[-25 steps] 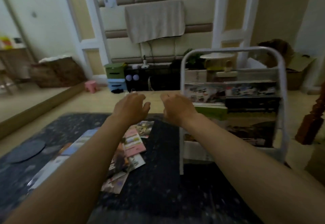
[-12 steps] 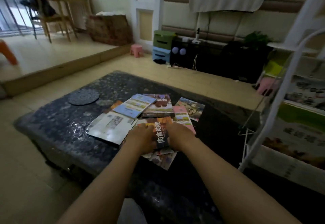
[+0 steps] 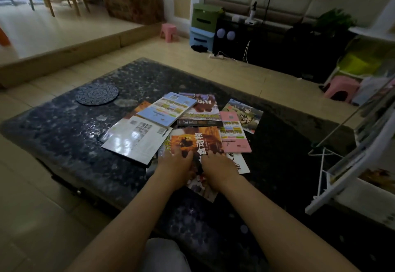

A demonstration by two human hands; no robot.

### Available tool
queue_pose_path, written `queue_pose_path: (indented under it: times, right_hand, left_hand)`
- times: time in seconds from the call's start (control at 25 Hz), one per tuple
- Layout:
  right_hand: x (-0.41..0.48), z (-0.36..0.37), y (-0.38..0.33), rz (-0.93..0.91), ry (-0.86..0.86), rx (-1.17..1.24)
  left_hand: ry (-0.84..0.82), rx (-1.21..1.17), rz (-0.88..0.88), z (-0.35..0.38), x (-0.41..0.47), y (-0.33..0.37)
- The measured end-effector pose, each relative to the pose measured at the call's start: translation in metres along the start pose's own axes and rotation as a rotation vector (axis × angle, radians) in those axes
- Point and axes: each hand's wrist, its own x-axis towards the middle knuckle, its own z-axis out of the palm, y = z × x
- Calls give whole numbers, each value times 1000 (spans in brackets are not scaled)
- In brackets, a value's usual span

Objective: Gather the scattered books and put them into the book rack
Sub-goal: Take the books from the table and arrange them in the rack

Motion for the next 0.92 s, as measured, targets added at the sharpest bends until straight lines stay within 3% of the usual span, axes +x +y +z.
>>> queue_pose_path:
  times: [0.44,0.56,0.68,0.76,0.92]
  right_hand:
    - [-22,-10,1,-83,97,-160]
    - [-48,-19,17,-63,83,-109]
    - [-82,-26,37,-6,68,-33]
    - [-104,-31,45,22,56,24]
    - [-135,-45,48,95,83,204]
  left_hand:
    - [-50,36,77,-27,-14,3]
    - [39,40,17,-44,-19,2]
    - [285,8,-149,-61,-28,7]
    - [373,-329,-278,-73,-30,22]
    - [187,-1311,-414,-98,-24,74]
